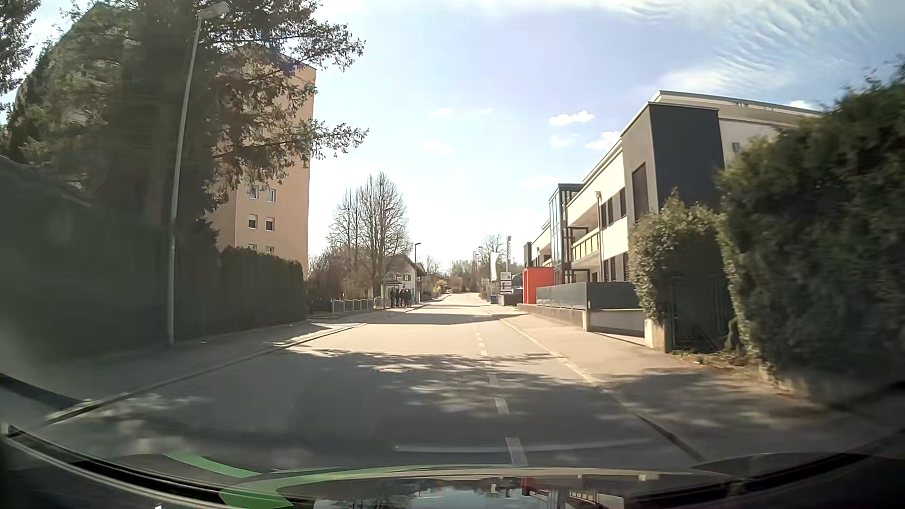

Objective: Follow the waypoints while adhering to traffic rules and regulations

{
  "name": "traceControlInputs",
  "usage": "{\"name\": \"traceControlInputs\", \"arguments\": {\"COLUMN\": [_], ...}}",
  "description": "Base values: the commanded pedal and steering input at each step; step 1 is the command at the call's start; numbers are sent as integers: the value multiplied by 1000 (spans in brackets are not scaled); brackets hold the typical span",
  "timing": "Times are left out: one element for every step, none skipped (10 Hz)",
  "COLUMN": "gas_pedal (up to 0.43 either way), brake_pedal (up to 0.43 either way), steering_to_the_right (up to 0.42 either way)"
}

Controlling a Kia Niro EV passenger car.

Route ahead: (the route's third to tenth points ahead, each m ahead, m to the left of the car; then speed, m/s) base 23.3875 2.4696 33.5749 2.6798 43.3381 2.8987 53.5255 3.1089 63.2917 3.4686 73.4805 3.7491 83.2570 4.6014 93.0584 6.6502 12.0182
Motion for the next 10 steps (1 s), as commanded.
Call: {"name": "traceControlInputs", "arguments": {"gas_pedal": [177, 169, 169, 169, 157, 157, 157, 157, 157, 157], "brake_pedal": [0, 0, 0, 0, 0, 0, 0, 0, 0, 0], "steering_to_the_right": [-7, -7, -7, -7, -7, -7, -7, -7, -7, -6]}}
